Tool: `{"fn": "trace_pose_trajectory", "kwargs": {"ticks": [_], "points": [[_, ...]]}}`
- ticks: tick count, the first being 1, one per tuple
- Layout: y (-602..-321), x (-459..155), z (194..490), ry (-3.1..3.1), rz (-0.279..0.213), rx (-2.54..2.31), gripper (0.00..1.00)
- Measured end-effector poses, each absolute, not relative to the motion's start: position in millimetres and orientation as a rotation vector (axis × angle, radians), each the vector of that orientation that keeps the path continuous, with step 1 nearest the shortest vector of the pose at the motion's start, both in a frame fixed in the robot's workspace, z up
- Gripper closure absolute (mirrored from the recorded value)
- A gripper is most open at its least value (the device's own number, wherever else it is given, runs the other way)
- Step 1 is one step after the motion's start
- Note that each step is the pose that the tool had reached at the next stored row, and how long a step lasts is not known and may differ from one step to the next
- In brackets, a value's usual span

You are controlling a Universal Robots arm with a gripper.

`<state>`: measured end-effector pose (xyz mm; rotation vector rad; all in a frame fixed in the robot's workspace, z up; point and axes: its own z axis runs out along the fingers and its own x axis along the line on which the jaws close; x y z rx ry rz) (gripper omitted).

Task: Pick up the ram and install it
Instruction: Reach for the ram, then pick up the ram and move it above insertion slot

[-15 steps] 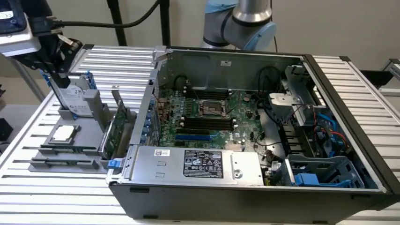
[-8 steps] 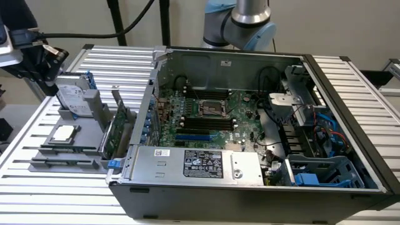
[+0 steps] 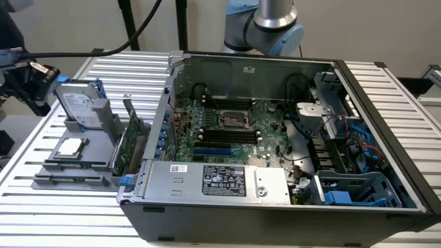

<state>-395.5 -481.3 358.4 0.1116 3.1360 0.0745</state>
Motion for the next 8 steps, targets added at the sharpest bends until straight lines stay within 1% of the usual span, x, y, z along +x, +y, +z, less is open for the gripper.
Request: {"fn": "trace_pose_trajectory", "kwargs": {"ticks": [8], "points": [[-481.7, -397.6, 357.4, 3.136, 0.074, 0.112, 1.0]]}}
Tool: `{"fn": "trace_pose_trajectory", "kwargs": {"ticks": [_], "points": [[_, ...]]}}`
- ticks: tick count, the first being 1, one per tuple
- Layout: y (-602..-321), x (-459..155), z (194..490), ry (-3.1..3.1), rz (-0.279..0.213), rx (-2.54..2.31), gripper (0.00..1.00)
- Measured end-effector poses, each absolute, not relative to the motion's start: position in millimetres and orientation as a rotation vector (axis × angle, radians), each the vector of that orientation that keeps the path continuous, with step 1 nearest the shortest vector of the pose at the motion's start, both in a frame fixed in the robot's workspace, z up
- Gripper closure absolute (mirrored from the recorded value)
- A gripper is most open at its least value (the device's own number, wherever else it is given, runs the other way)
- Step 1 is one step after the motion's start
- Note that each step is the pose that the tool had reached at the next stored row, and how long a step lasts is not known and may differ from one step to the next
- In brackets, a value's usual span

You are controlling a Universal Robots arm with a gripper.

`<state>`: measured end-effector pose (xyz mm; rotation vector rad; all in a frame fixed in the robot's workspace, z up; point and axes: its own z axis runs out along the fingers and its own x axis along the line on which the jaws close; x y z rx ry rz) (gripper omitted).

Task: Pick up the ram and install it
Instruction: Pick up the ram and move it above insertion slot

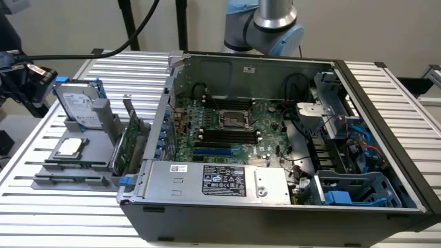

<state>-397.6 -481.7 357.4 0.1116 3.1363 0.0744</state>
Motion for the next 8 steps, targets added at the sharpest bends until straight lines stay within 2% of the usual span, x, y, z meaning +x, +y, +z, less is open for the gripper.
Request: {"fn": "trace_pose_trajectory", "kwargs": {"ticks": [8], "points": [[-481.7, -397.6, 357.4, 3.136, 0.074, 0.112, 1.0]]}}
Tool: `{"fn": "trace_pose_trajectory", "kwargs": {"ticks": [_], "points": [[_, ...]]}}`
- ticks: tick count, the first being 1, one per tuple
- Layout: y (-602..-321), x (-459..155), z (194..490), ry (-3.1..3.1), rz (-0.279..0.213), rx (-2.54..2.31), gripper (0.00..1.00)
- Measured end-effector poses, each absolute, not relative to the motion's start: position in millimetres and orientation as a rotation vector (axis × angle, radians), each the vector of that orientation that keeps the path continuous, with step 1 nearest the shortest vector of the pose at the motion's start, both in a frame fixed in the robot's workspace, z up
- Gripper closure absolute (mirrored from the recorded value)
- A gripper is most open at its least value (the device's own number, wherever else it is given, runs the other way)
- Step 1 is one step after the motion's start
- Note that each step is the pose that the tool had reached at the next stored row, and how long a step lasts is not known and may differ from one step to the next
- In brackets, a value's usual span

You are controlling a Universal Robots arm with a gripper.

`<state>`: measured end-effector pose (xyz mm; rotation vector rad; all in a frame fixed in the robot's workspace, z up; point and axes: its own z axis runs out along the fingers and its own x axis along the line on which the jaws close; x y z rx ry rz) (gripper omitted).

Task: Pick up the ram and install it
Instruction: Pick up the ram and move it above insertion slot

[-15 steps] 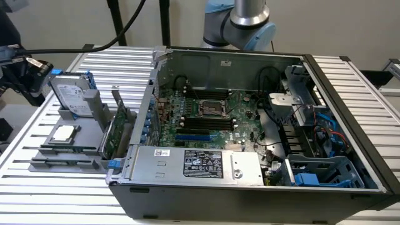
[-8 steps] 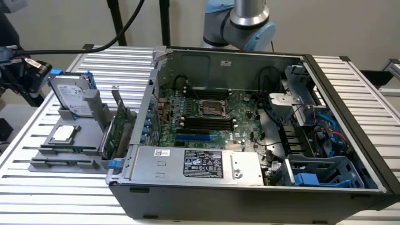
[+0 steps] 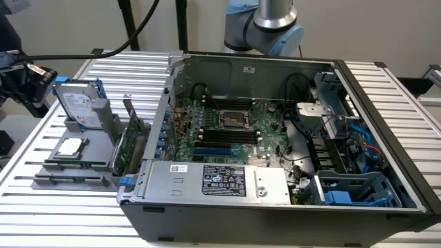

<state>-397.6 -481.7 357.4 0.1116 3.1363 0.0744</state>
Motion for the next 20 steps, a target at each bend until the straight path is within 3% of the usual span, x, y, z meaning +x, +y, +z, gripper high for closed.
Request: {"fn": "trace_pose_trajectory", "kwargs": {"ticks": [20], "points": [[-481.7, -397.7, 356.3, 3.131, 0.072, -0.301, 1.0]]}}
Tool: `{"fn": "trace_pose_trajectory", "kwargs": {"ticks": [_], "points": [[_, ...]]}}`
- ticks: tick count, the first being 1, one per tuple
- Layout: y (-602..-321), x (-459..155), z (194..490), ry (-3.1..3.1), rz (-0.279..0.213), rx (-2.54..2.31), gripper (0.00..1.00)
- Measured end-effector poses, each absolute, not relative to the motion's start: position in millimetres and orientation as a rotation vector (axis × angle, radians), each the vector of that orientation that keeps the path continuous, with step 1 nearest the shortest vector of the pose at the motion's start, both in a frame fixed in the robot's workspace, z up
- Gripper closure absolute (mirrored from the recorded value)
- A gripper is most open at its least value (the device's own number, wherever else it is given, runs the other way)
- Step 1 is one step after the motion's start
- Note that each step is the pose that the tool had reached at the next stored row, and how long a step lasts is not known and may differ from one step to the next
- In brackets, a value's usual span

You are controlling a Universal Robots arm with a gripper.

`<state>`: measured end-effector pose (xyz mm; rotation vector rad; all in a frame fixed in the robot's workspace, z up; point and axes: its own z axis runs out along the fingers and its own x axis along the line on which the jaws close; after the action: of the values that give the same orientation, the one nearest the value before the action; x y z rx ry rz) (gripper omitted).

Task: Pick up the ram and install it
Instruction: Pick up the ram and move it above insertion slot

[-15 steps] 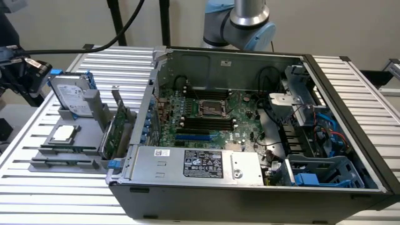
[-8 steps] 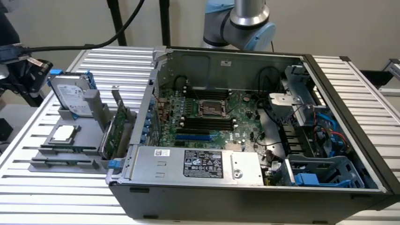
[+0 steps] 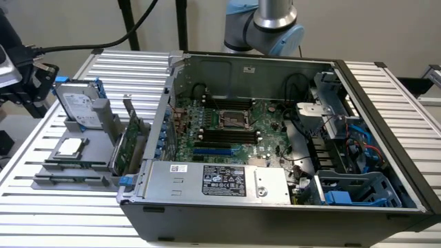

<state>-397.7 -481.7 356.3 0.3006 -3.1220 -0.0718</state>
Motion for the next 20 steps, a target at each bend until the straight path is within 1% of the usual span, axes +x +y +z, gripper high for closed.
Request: {"fn": "trace_pose_trajectory", "kwargs": {"ticks": [20], "points": [[-481.7, -397.7, 352.5, -3.008, -0.069, 0.859, 1.0]]}}
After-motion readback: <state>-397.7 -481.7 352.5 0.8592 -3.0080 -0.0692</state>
